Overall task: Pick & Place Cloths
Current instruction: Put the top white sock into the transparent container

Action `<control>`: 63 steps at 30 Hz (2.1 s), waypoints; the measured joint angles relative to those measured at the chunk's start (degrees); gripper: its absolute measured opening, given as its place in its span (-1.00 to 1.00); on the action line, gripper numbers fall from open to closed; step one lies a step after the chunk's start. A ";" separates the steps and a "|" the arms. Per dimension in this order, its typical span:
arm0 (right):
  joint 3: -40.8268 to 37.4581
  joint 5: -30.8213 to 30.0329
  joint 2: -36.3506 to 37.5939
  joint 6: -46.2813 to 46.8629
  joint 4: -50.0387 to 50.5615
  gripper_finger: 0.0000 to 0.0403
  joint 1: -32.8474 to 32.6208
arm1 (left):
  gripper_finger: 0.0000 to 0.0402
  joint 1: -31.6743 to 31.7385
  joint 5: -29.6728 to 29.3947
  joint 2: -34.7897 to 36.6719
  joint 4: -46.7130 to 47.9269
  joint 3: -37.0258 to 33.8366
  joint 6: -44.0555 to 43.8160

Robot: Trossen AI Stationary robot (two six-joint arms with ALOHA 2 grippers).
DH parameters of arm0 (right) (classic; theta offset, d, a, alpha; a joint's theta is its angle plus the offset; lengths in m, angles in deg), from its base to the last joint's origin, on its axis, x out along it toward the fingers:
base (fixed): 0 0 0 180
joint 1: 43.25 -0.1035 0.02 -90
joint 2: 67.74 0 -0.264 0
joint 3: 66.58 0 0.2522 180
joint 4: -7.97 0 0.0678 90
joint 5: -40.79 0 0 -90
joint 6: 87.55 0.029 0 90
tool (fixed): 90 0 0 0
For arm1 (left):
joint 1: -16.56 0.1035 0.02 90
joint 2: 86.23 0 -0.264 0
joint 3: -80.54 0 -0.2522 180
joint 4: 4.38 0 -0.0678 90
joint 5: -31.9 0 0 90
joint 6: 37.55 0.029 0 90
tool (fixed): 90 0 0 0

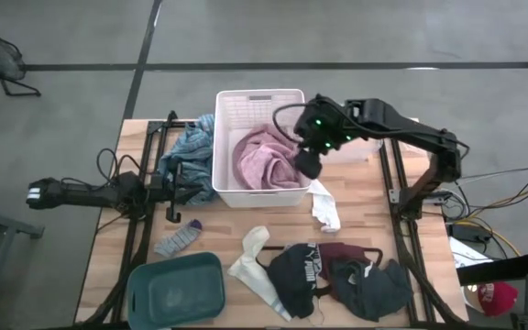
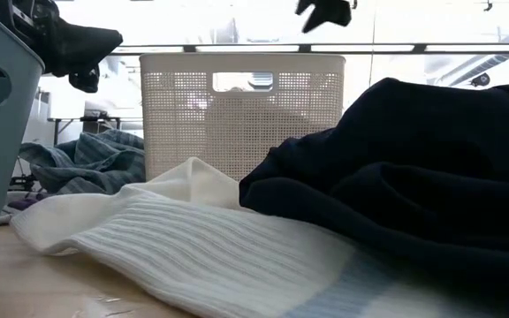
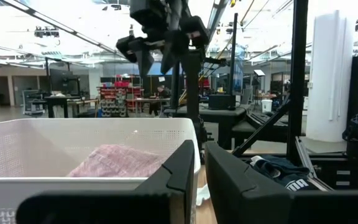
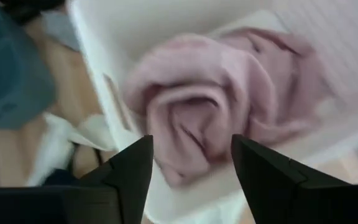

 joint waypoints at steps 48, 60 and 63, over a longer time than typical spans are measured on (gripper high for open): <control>-82.76 -3.17 25.24 34.66 -48.45 -0.12 -7.15 | -0.77 0.00 -0.02 0.00 0.02 0.00 0.02; -85.76 -3.72 19.84 39.96 -53.49 -0.34 -7.13 | -0.78 -0.02 -0.01 -0.01 0.01 0.00 0.02; -85.79 -3.74 19.59 39.98 -53.86 -0.41 -7.12 | -0.78 0.00 0.00 -0.02 0.00 0.00 0.02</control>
